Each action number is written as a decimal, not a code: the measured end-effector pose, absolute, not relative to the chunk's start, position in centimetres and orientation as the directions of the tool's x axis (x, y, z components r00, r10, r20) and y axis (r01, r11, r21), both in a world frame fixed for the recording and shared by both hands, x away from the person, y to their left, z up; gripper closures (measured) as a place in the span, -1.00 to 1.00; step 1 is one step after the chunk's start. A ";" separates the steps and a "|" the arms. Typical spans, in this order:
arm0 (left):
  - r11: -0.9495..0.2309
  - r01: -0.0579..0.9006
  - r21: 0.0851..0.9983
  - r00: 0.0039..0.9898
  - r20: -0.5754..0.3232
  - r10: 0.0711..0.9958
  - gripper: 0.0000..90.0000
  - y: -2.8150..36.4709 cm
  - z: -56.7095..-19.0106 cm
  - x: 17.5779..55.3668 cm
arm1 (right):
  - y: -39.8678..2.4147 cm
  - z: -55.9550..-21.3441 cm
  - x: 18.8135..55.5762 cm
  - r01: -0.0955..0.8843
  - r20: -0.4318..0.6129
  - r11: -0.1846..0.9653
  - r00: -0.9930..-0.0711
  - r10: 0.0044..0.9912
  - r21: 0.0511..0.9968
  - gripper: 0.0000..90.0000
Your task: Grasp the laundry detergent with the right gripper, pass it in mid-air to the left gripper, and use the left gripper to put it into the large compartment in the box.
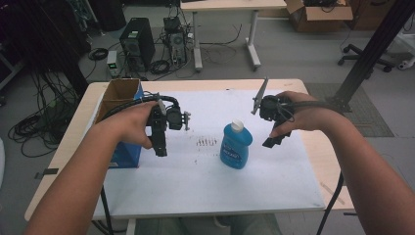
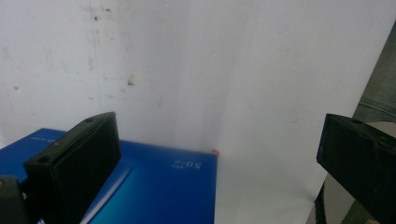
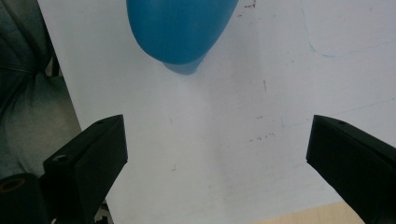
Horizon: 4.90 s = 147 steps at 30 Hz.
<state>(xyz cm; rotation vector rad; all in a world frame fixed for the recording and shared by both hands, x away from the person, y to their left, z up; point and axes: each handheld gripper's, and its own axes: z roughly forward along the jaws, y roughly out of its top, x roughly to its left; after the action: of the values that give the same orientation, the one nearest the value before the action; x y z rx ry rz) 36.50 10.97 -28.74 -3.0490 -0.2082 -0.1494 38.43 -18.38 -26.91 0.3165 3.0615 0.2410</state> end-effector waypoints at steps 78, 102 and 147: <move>-0.989 0.122 -0.080 0.988 0.100 0.113 -1.00 11.0 -29.0 35.4 | -20.2 -35.1 35.8 0.322 0.025 0.855 -0.940 0.341 0.406 -0.88; -0.989 0.122 -0.085 0.988 0.102 0.114 -1.00 11.3 -29.2 35.4 | -19.9 -38.4 34.9 0.327 0.000 0.695 -0.905 0.425 0.641 -0.89; -0.986 0.132 -0.102 0.987 0.102 0.121 -1.00 11.2 -29.5 35.4 | -18.7 -40.8 34.7 0.306 0.023 0.474 -0.858 0.514 0.825 -0.96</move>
<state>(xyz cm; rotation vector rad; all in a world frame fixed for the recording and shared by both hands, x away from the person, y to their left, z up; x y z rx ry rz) 35.39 11.16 -29.52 -3.0234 -0.1930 -0.1458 34.72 -18.66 -40.84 0.7064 2.4943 1.3264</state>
